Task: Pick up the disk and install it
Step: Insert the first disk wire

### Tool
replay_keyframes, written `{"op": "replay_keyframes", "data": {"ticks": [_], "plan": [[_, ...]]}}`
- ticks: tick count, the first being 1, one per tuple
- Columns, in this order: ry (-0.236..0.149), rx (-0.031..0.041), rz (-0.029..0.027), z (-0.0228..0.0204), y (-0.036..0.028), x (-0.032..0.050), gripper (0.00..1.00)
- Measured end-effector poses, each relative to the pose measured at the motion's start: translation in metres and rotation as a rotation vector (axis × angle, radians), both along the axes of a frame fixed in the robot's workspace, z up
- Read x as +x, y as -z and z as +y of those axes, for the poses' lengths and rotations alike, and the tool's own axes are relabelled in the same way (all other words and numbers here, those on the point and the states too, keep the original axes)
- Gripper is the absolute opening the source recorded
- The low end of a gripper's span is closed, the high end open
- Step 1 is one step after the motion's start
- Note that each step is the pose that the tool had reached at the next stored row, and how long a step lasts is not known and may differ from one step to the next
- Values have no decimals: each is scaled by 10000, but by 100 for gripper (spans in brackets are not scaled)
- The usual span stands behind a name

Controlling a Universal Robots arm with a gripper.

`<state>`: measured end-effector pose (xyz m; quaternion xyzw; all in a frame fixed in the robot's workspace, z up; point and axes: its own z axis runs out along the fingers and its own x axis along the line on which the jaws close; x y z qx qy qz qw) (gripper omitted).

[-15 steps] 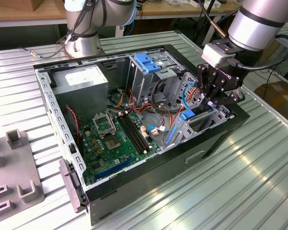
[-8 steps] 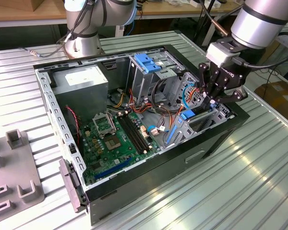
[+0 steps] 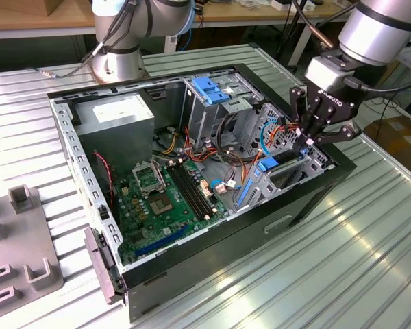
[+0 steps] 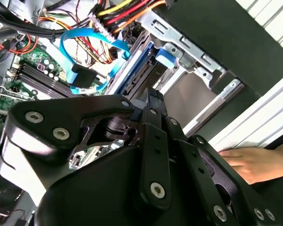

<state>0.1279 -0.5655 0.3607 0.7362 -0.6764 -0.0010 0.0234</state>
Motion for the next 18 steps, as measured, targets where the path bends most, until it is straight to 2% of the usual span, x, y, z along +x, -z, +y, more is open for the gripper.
{"op": "replay_keyframes", "data": {"ticks": [5, 12, 15, 18], "plan": [[-328, 1, 41, 11, -8, 70, 11], [-889, 1, 127, 13, -27, 151, 11], [-1396, -1, 155, 13, -34, 172, 11], [-1658, 0, 186, 16, -55, 197, 11]]}}
